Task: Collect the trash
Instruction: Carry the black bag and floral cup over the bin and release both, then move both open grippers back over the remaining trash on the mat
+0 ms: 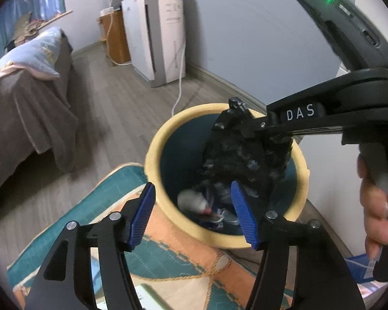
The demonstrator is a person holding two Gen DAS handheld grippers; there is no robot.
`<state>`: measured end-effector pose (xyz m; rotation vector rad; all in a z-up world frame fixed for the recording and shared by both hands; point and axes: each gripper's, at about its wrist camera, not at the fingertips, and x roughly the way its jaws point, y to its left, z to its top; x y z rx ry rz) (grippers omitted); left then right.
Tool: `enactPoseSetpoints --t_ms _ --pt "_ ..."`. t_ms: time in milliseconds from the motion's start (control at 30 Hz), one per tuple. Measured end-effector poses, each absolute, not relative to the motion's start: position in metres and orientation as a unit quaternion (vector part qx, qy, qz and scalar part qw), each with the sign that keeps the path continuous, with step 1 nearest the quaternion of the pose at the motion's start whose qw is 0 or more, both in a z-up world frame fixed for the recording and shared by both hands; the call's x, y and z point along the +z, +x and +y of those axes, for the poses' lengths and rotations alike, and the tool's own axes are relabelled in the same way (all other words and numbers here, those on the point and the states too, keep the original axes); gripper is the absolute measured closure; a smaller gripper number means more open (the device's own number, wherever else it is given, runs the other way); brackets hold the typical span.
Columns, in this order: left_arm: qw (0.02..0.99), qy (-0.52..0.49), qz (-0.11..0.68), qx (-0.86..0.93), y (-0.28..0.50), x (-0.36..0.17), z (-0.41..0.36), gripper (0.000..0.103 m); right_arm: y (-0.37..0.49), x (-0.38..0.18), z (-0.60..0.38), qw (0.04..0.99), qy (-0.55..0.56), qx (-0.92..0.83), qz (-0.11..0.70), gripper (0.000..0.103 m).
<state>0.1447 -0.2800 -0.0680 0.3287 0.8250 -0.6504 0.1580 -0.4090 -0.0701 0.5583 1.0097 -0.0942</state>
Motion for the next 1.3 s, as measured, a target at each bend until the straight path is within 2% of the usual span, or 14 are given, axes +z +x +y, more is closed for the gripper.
enactPoseSetpoints --t_ms 100,133,167,233,400,567,633,700,900,1300 --pt "0.855 0.159 0.388 -0.304 0.141 -0.065 -0.265 0.036 0.162 -0.069 -0.401 0.837 0.26 -0.026 0.48 0.097" --pt "0.856 0.158 0.388 -0.302 0.14 -0.065 -0.26 0.035 0.162 -0.068 -0.399 0.839 0.252 -0.031 0.482 0.093" --pt "0.858 0.156 0.389 -0.297 0.139 -0.065 -0.252 0.034 0.162 -0.067 -0.398 0.839 0.249 -0.034 0.482 0.089" --pt "0.861 0.147 0.391 -0.289 0.14 -0.062 -0.242 0.031 0.161 -0.067 -0.397 0.839 0.25 -0.035 0.482 0.063" --pt "0.874 0.122 0.39 -0.265 0.137 -0.051 -0.201 0.025 0.16 -0.062 -0.395 0.846 0.235 -0.044 0.476 0.042" --pt "0.887 0.129 0.377 -0.232 0.129 -0.04 -0.16 0.016 0.16 -0.057 -0.392 0.855 0.22 -0.052 0.467 0.029" --pt "0.892 0.123 0.376 -0.219 0.124 -0.036 -0.144 0.014 0.158 -0.053 -0.391 0.86 0.21 -0.059 0.46 0.017" --pt "0.895 0.119 0.378 -0.202 0.122 -0.033 -0.129 0.012 0.157 -0.048 -0.388 0.866 0.201 -0.063 0.454 0.012" --pt "0.907 0.103 0.372 -0.168 0.107 -0.011 -0.087 0.01 0.153 -0.028 -0.37 0.881 0.169 -0.061 0.437 0.006" --pt "0.921 0.065 0.365 -0.116 0.064 0.014 -0.015 0.009 0.124 -0.003 -0.295 0.893 0.131 -0.023 0.431 0.006"
